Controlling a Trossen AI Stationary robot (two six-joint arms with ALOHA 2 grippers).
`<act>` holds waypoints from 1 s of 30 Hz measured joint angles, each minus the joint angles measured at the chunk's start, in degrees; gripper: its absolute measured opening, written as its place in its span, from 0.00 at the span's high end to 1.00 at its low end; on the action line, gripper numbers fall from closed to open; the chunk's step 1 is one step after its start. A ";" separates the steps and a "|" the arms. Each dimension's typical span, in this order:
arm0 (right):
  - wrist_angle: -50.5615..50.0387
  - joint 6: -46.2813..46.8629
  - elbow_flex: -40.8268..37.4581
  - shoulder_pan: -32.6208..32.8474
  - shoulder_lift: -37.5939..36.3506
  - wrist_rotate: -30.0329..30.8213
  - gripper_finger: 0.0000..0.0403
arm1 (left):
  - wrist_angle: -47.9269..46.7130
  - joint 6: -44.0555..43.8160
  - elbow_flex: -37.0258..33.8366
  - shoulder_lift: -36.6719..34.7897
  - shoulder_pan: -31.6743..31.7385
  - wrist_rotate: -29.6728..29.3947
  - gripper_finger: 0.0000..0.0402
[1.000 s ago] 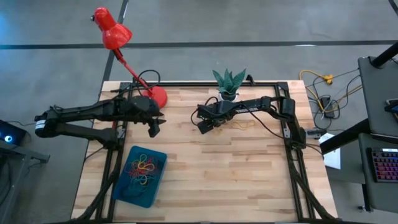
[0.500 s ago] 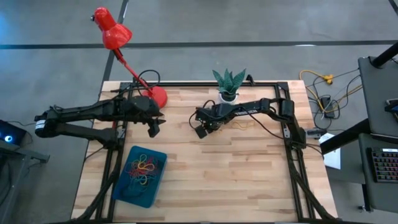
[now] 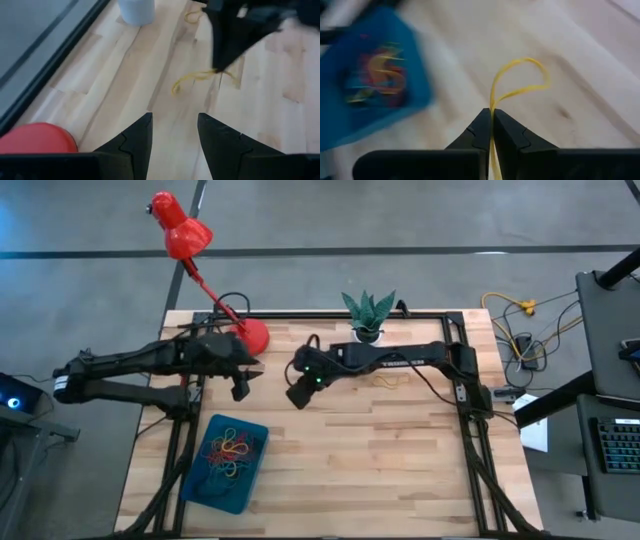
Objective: Pick and place rubber bands into bin
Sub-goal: Put the yellow rubber band into the blue bin
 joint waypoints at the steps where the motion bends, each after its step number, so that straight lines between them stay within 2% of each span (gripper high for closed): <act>1: 0.05 -0.66 1.73 0.28 0.00 -1.47 0.98 | -0.16 0.38 0.00 -0.87 0.00 0.00 0.65; 9: 2.82 -0.73 11.91 2.99 5.68 -10.56 0.98 | -0.90 3.03 0.55 -10.11 -0.02 0.00 0.65; 14: 10.16 2.20 19.40 3.75 14.07 -16.08 0.98 | -0.19 3.24 1.04 -14.07 -0.02 0.00 0.65; 19: 11.69 2.24 32.10 5.09 23.24 -21.12 0.98 | -0.69 4.82 0.92 -17.58 -0.02 0.00 0.65; 22: 20.58 6.79 30.12 5.31 24.57 -26.20 0.98 | -0.67 4.85 0.90 -19.12 -0.02 0.00 0.65; 25: 23.37 9.62 29.85 5.79 26.28 -30.03 0.98 | -0.82 4.72 0.68 -20.38 -0.04 0.00 0.65; 30: 28.11 5.67 31.30 7.27 26.23 -31.13 0.98 | -1.45 4.65 -0.41 -21.47 -0.02 0.00 0.65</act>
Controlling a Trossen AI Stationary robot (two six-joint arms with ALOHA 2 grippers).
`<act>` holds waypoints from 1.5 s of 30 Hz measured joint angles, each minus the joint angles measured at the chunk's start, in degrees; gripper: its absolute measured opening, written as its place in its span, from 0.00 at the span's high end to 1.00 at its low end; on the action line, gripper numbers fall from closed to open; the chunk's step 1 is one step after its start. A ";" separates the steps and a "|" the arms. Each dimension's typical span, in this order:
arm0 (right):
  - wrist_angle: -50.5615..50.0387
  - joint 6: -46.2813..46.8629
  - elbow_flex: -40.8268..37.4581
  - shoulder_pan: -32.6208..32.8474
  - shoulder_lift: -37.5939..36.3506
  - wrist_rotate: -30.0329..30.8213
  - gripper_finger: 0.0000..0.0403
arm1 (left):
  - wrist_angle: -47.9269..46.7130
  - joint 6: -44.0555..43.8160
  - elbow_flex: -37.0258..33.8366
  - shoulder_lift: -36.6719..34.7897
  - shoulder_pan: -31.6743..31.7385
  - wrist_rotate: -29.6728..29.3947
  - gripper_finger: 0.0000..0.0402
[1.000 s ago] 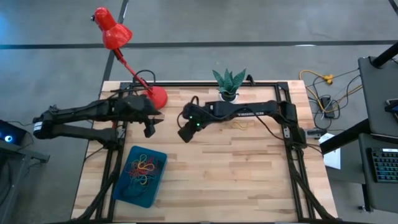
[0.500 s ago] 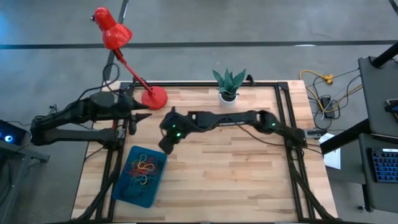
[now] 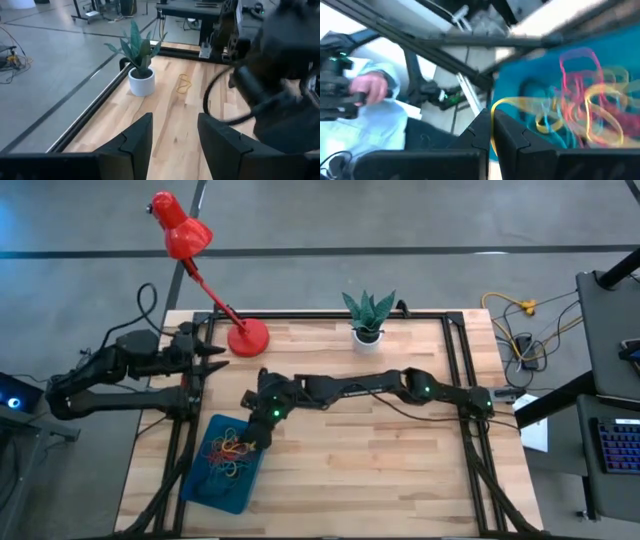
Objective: Pick and place rubber bands into bin
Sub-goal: Put the yellow rubber band into the blue bin
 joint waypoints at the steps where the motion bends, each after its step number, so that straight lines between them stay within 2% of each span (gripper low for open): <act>1: 0.50 -0.76 0.63 0.04 -0.11 -0.06 0.98 | 0.03 0.00 -0.10 0.00 0.00 0.01 0.65; 6: 5.93 -2.43 0.70 -0.15 -0.14 0.14 0.98 | 0.34 -0.32 -0.55 0.19 0.00 0.02 0.65; 15: -2.28 -6.04 -0.31 -0.13 0.02 2.64 0.98 | 0.35 -0.39 -0.58 1.70 0.00 0.02 0.65; 20: -1.95 -8.88 -1.59 -0.02 0.02 5.15 0.98 | 0.36 -0.39 -0.58 2.67 -0.02 0.04 0.65; 28: -1.36 -7.28 -4.30 -0.28 0.02 6.34 0.97 | 0.54 -0.42 -0.58 4.16 -0.02 0.03 0.65; 33: -2.20 -6.37 -4.55 -0.66 0.02 10.89 0.87 | 0.54 -0.42 -0.58 4.27 -0.02 0.03 0.65; 41: -2.41 -8.92 -4.77 -0.54 0.02 11.13 0.65 | 0.54 -0.39 -0.58 4.23 -0.02 0.02 0.65; 45: -9.77 -9.13 -3.67 -0.68 -0.13 11.40 0.61 | 0.52 -0.39 -0.58 4.40 -0.02 0.02 0.65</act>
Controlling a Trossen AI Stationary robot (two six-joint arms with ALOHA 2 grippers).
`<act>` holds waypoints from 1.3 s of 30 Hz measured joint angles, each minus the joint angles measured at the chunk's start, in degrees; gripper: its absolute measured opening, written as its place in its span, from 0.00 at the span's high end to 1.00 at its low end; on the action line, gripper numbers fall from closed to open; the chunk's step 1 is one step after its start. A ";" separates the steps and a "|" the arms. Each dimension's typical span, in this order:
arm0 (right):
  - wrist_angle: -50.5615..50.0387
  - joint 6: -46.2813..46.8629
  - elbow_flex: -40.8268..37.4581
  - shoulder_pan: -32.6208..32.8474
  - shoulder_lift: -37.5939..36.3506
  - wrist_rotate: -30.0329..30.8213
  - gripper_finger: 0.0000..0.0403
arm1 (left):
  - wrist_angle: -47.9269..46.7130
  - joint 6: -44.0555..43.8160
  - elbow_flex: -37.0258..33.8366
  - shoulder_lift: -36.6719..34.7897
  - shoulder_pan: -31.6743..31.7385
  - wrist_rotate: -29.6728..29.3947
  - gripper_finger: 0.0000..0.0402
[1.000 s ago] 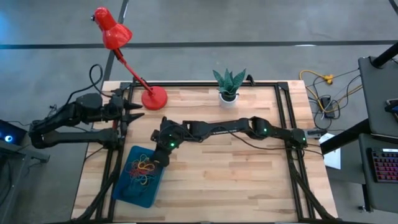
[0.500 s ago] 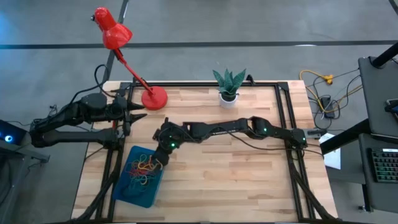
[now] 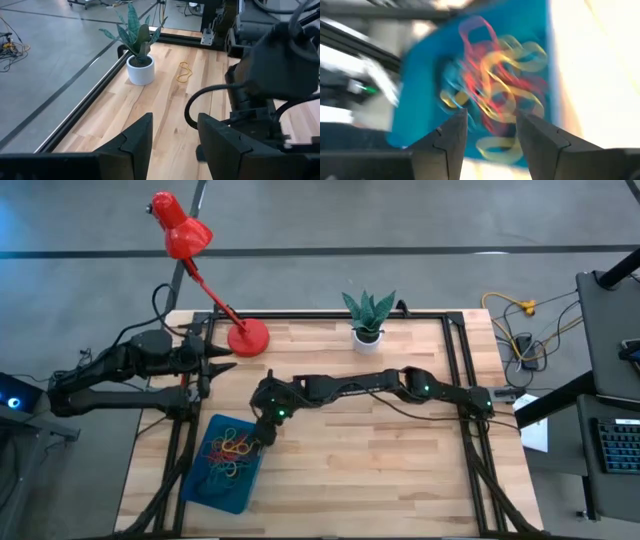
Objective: Pick and place rubber bands into bin
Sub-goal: Put the yellow rubber band into the blue bin
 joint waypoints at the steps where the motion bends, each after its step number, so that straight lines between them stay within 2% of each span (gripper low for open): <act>1: -3.65 -0.44 0.54 0.02 -0.19 0.74 0.61 | 0.00 0.00 0.00 0.03 0.00 0.00 0.65; 9: -36.16 -12.42 4.17 2.36 -5.45 14.73 0.63 | 0.00 0.02 0.00 0.24 0.00 0.00 0.65; 16: -56.36 -11.59 4.08 4.39 -10.71 18.40 0.62 | -0.02 0.04 -0.04 0.24 0.00 0.00 0.65; 21: -69.04 -8.72 3.74 5.79 -12.93 24.52 0.64 | 0.09 0.07 -0.78 0.22 0.00 0.00 0.65; 26: -69.62 -3.96 -2.05 6.14 -18.42 27.65 0.64 | 0.14 0.07 -2.71 -0.02 0.01 0.00 0.65; 29: -67.21 0.70 -7.89 7.36 -22.16 31.99 0.64 | 0.18 0.09 -3.74 0.00 0.00 0.00 0.65; 31: -61.69 -0.70 -12.18 8.26 -23.41 30.58 0.64 | 0.41 0.09 -3.76 0.31 0.02 0.00 0.65; 33: -62.34 -2.00 -17.30 9.30 -23.85 29.34 0.64 | 0.67 0.50 -3.68 0.62 0.00 0.00 0.65; 36: -68.17 5.45 -25.76 9.94 -25.35 28.82 0.64 | 0.94 2.43 -3.56 0.92 0.02 0.00 0.65; 39: -65.14 10.10 -34.64 9.92 -31.43 28.76 0.64 | 0.96 3.53 -3.56 0.98 0.00 0.00 0.65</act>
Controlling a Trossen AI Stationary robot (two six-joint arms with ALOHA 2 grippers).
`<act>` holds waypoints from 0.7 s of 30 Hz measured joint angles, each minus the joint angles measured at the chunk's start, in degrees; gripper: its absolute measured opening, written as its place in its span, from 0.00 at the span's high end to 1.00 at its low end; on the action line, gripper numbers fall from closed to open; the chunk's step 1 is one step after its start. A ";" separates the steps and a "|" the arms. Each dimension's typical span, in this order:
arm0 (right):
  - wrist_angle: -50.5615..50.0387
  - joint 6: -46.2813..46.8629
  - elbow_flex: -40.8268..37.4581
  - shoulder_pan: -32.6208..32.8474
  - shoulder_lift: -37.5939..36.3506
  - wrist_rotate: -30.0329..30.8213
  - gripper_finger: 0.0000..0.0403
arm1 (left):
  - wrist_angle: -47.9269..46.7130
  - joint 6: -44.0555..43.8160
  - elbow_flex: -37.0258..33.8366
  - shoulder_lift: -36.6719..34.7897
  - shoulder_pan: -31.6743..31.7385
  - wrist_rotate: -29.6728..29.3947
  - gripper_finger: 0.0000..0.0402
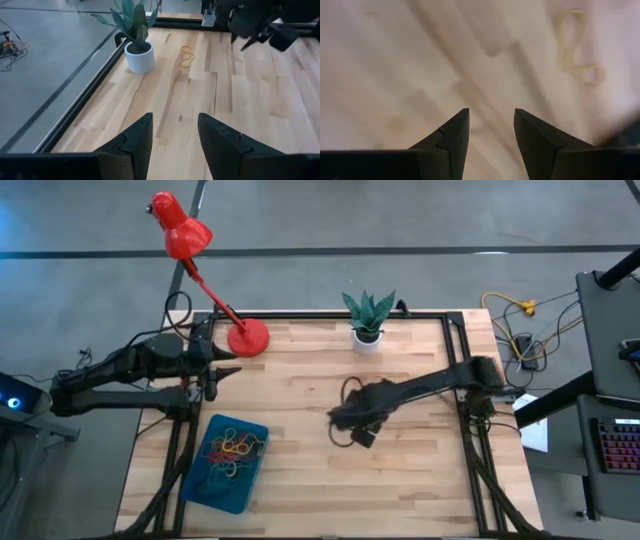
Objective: Pick and place rubber bands into bin
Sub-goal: Put the yellow rubber band into the blue bin
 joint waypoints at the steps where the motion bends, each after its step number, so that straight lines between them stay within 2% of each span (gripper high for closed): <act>1: 3.28 0.55 -3.00 0.01 -2.64 -0.50 0.64 | 0.17 0.03 0.00 0.02 0.01 0.00 0.65; 8: 16.84 1.53 -23.50 -1.26 -18.81 -2.16 0.64 | 3.49 0.01 0.11 0.50 0.00 0.02 0.65; 13: 27.12 -12.69 -33.68 -4.53 -24.05 -2.15 0.64 | 7.77 -0.79 0.14 4.08 0.02 -0.02 0.65; 18: 31.28 -29.52 -38.80 -10.70 -23.42 -2.33 0.59 | 13.59 -4.97 0.26 9.19 0.02 -0.04 0.65; 21: 32.00 -34.49 -40.11 -14.67 -22.99 -3.01 0.56 | 15.82 -6.96 0.28 12.76 0.02 -0.03 0.65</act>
